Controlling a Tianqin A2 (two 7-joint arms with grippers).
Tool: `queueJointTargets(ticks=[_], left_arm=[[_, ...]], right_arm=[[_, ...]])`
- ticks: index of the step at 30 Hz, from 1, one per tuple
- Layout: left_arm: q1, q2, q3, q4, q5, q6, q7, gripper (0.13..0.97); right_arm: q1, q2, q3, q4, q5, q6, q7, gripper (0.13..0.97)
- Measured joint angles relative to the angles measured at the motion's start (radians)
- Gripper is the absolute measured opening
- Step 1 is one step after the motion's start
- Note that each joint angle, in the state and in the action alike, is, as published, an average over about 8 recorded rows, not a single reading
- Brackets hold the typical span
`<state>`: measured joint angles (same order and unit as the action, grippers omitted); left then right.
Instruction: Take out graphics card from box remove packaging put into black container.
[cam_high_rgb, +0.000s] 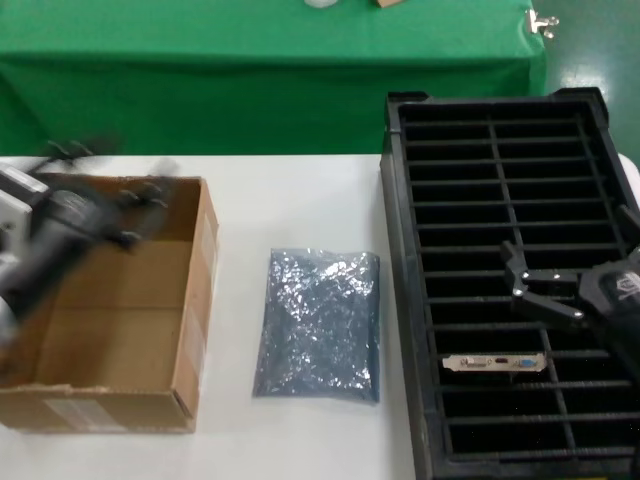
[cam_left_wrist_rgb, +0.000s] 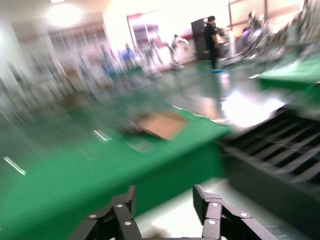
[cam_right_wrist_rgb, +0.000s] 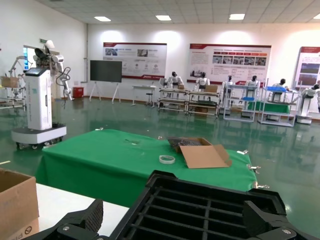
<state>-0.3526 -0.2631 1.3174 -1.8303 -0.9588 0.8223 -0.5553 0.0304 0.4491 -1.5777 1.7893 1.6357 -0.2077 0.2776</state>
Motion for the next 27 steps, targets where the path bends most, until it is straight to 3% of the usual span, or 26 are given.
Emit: queueJointTargets(ticks=[4,7,9,13,21,27], left_arm=[[0.049,-0.096,0.011,-0.059,0.014,-0.178,0.182,0.448],[0.070,-0.125,0.018,-0.073,0.018,-0.245,0.245,0.526],[0.075,-0.126,0.022,-0.069,0.008,-0.257,0.253,0.577],[0.082,-0.115,0.031,-0.055,-0.028,-0.266,0.251,0.577],[0.111,-0.106,0.058,-0.025,-0.115,-0.324,0.283,0.771],[0.134,-0.099,0.079,0.000,-0.185,-0.372,0.309,0.851]], right_arm=[[0.000,0.007,-0.006,-0.001,0.016,0.009,-0.011,0.966],[-0.001,0.008,-0.008,-0.004,0.023,0.014,-0.016,0.966],[-0.001,0.006,-0.009,-0.006,0.025,0.017,-0.020,0.966],[-0.003,-0.001,-0.008,-0.014,0.030,0.024,-0.030,0.966],[-0.006,-0.017,-0.010,-0.033,0.044,0.044,-0.057,0.966],[-0.008,-0.030,-0.011,-0.048,0.056,0.060,-0.078,0.966]])
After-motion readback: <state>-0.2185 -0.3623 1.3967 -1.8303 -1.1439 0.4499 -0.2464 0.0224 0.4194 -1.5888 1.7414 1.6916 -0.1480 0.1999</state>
